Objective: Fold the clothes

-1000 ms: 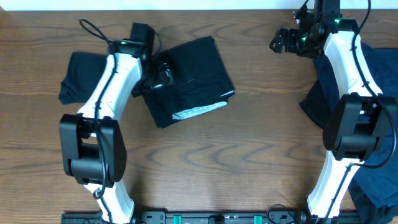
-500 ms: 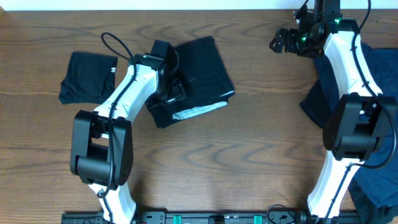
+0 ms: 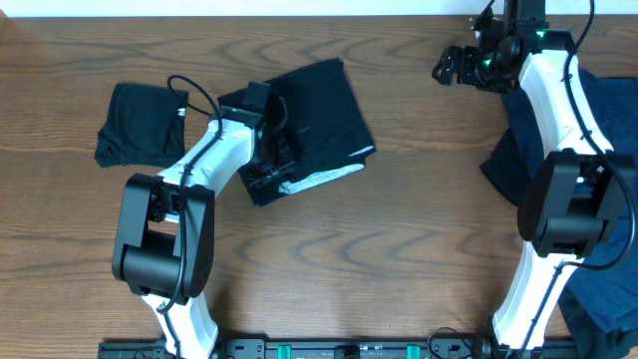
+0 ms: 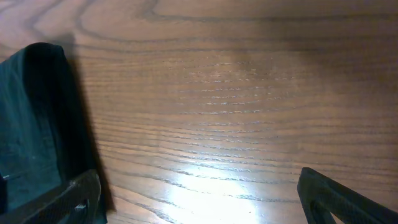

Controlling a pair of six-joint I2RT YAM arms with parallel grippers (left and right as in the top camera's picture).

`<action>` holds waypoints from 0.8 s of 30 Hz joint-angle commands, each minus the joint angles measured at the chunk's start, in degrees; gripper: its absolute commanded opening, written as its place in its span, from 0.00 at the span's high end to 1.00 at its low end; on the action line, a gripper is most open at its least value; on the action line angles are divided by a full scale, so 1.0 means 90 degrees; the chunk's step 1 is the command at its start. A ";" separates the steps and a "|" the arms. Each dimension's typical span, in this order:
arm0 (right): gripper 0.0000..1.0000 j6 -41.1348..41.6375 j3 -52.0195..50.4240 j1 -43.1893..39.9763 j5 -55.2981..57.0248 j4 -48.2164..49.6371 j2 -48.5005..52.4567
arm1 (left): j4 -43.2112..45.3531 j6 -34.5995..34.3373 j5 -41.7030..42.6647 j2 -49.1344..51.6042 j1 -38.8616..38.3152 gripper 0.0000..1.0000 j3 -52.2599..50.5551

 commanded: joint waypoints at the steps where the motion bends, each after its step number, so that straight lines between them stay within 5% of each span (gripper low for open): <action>1: 0.01 0.0005 0.0053 0.0000 -0.0002 -0.0007 -0.0027 | -0.0036 -0.0063 0.0403 0.0022 0.0000 0.78 -0.0063; 8: 0.01 0.0005 0.0053 0.0000 -0.0002 -0.0007 -0.0027 | -0.0061 0.0104 0.0644 -0.0209 0.0000 0.80 0.0078; 12: 0.01 0.0005 0.0053 0.0000 -0.0002 -0.0007 -0.0027 | -0.0066 0.0194 0.0614 -0.0478 0.0005 0.74 0.0097; 15: 0.01 0.0005 0.0053 0.0000 -0.0002 -0.0007 -0.0027 | -0.0143 0.0345 0.0617 -0.0529 0.0005 0.58 0.0095; 24: 0.01 0.0005 0.0053 0.0000 -0.0002 -0.0007 -0.0027 | -0.0175 0.0393 0.0498 -0.0510 -0.0002 0.58 -0.0002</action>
